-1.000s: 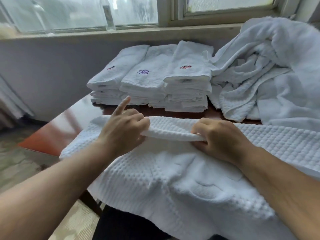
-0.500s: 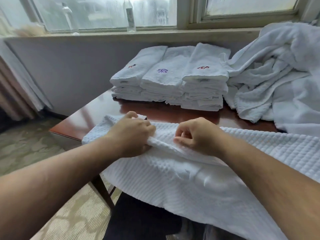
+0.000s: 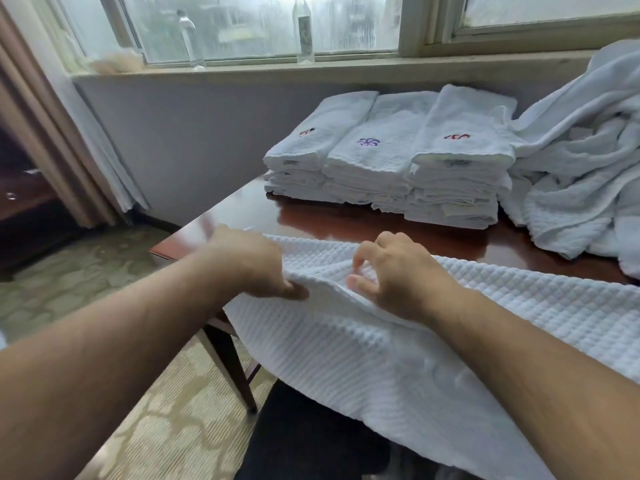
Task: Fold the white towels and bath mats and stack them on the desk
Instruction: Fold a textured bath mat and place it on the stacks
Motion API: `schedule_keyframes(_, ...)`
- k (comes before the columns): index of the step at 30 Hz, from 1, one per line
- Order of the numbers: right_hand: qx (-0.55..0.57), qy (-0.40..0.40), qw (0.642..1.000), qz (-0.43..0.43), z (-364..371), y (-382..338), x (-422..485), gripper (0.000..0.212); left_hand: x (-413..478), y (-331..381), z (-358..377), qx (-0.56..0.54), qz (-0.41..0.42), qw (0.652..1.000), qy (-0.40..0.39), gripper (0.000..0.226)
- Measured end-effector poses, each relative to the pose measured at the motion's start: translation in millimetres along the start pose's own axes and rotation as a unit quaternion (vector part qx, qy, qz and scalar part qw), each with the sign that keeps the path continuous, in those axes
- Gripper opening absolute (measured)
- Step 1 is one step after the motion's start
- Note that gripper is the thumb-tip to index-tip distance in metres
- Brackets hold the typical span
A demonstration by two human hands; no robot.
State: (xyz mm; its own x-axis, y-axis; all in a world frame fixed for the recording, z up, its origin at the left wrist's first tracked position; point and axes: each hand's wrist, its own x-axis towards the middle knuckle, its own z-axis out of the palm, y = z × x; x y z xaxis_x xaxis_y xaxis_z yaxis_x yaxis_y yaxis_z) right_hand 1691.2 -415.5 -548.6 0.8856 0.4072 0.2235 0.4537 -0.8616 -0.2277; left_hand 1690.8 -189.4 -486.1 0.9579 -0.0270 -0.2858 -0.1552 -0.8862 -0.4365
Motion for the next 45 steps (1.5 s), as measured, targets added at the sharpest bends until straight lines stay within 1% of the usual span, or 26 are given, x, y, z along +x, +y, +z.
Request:
schedule_keyframes(2, -0.002, -0.007, 1.000, -0.006, 5, -8, 3, 0.034, 5, -18, -6, -0.144, 0.063, 0.987, -0.038, 0.107)
schedule_keyframes(3, 0.003, -0.007, 1.000, -0.001, 6, -8, 2, 0.035, 8, -30, -6, -0.249, 0.082, 0.965, -0.018, 0.098)
schedule_keyframes(5, 0.019, -0.007, 1.000, 0.006, 8, -6, -1, 0.033, 20, -55, 5, -0.467, 0.053, 0.879, 0.073, 0.059)
schedule_keyframes(6, 0.019, -0.008, 1.000, 0.004, 8, -6, -1, 0.033, 28, -67, 16, -0.539, 0.019, 0.833, 0.125, 0.037)
schedule_keyframes(7, 0.011, -0.007, 1.000, 0.000, 9, -7, 1, 0.032, 35, -77, 28, -0.565, -0.007, 0.812, 0.151, 0.031)
schedule_keyframes(10, 0.016, 0.013, 0.999, -0.029, 12, -17, 12, 0.027, 47, -89, 64, -0.577, -0.007, 0.812, 0.087, 0.059)
schedule_keyframes(13, 0.110, 0.001, 0.993, -0.042, 17, -30, 21, 0.034, 54, -101, 84, -0.651, 0.035, 0.758, 0.040, 0.059)
schedule_keyframes(16, 0.140, -0.011, 0.989, -0.039, 23, -31, 25, 0.052, 59, -105, 89, -0.631, 0.077, 0.772, 0.009, 0.049)
schedule_keyframes(19, 0.146, -0.011, 0.989, -0.035, 27, -27, 28, 0.065, 68, -98, 90, -0.563, 0.066, 0.819, 0.089, 0.020)
schedule_keyframes(20, 0.150, -0.008, 0.988, -0.036, 28, -25, 29, 0.068, 70, -95, 89, -0.575, 0.039, 0.805, 0.141, 0.010)
schedule_keyframes(21, 0.153, -0.004, 0.988, -0.037, 29, -23, 30, 0.070, 72, -93, 88, -0.621, 0.024, 0.763, 0.178, 0.003)
schedule_keyframes(24, 0.160, 0.005, 0.987, -0.035, 30, -20, 32, 0.073, 77, -91, 86, -0.774, 0.043, 0.595, 0.213, 0.043)
schedule_keyframes(25, 0.162, 0.006, 0.986, -0.033, 29, -19, 33, 0.074, 78, -91, 87, -0.794, 0.059, 0.569, 0.206, 0.049)
schedule_keyframes(26, 0.164, 0.006, 0.986, -0.033, 29, -18, 33, 0.074, 77, -90, 87, -0.799, 0.067, 0.565, 0.193, 0.051)
schedule_keyframes(27, 0.166, 0.008, 0.985, -0.038, 29, -18, 32, 0.073, 78, -89, 89, -0.788, 0.054, 0.585, 0.182, 0.049)
schedule_keyframes(30, 0.175, 0.013, 0.982, -0.077, 29, -20, 28, 0.064, 81, -92, 89, -0.642, -0.062, 0.741, 0.186, 0.020)
schedule_keyframes(31, 0.180, 0.013, 0.980, -0.082, 29, -20, 27, 0.062, 80, -94, 86, -0.593, -0.115, 0.770, 0.206, 0.013)
schedule_keyframes(33, 0.180, 0.008, 0.980, -0.082, 27, -21, 25, 0.061, 76, -97, 76, -0.557, -0.221, 0.774, 0.205, 0.027)
schedule_keyframes(34, 0.168, -0.001, 0.982, -0.085, 25, -22, 25, 0.060, 71, -97, 70, -0.571, -0.246, 0.766, 0.165, 0.042)
schedule_keyframes(35, 0.151, -0.015, 0.984, -0.090, 23, -24, 24, 0.059, 64, -95, 63, -0.588, -0.245, 0.764, 0.105, 0.058)
schedule_keyframes(36, 0.136, -0.032, 0.985, -0.096, 21, -26, 23, 0.058, 57, -91, 58, -0.577, -0.224, 0.784, 0.048, 0.069)
schedule_keyframes(38, 0.114, -0.070, 0.985, -0.107, 16, -30, 23, 0.059, 51, -79, 54, -0.452, -0.164, 0.877, 0.012, 0.071)
schedule_keyframes(39, 0.095, -0.089, 0.985, -0.113, 14, -31, 22, 0.061, 50, -72, 54, -0.392, -0.140, 0.909, 0.035, 0.064)
schedule_keyframes(40, 0.061, -0.107, 0.984, -0.127, 11, -33, 21, 0.064, 52, -66, 55, -0.376, -0.127, 0.915, 0.068, 0.056)
schedule_keyframes(43, -0.080, -0.133, 0.966, -0.208, 12, -38, 12, 0.075, 54, -58, 56, -0.462, -0.140, 0.861, 0.160, 0.035)
schedule_keyframes(45, -0.103, -0.142, 0.955, -0.238, 15, -43, 4, 0.077, 59, -57, 59, -0.492, -0.147, 0.840, 0.172, 0.035)
